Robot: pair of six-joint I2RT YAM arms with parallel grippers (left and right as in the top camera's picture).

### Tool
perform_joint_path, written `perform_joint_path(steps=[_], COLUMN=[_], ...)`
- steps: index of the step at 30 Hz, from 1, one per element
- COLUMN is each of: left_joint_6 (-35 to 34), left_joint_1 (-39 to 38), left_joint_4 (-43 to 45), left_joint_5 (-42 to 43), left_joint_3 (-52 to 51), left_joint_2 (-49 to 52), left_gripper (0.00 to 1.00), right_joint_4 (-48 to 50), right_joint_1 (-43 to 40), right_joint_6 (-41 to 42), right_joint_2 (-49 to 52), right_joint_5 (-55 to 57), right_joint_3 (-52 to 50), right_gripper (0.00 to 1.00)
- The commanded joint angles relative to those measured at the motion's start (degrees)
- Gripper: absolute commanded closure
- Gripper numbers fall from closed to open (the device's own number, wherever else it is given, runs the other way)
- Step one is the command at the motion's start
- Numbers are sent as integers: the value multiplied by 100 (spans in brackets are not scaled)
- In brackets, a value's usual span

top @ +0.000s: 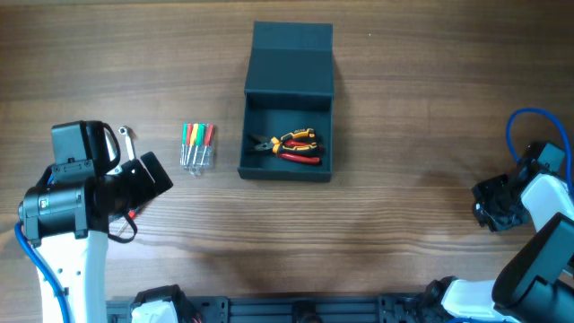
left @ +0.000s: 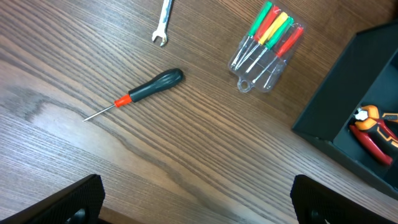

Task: Pack container
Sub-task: 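Grasp the black round item with the right gripper, then carry the round item into the green box and release it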

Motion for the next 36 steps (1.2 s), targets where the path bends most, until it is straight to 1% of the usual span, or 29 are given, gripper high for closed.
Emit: perform_joint_path(steps=[1, 7, 13, 16, 20, 25, 28, 32, 36], left_joint_6=[-74, -74, -74, -74, -74, -101, -103, -120, -118], left_joint_1=[46, 46, 46, 46, 46, 48, 46, 46, 46], left_joint_4=[0, 35, 63, 63, 66, 225, 308, 369, 361], left_joint_5=[70, 70, 72, 72, 70, 116, 116, 116, 116], left_joint_3=[101, 101, 101, 101, 101, 101, 101, 101, 101], left_joint_2=[-61, -61, -61, -61, -61, -94, -149, -245, -289], left_gripper=[0, 0, 0, 0, 0, 0, 0, 0, 0], right_joint_4=[87, -70, -579, -933, -1488, -1797, -1762, -1650, -1567], right_joint_1=[7, 271, 1187, 1915, 3021, 4271, 5056, 5814, 6461], right_joint_6=[-269, -848, -1534, -2011, -2933, -3818, -4411, -5099, -5615], right_joint_2=[85, -92, -723, -938, -949, -942, -942, -837, -341], right_joint_5=[-730, -922, -927, -933, -1222, -1224, -1224, -1224, -1231], right_joint_3=[-140, 258, 1220, 1971, 3132, 4002, 4232, 4234, 4234], right_gripper=[96, 96, 96, 96, 96, 96, 96, 96, 96])
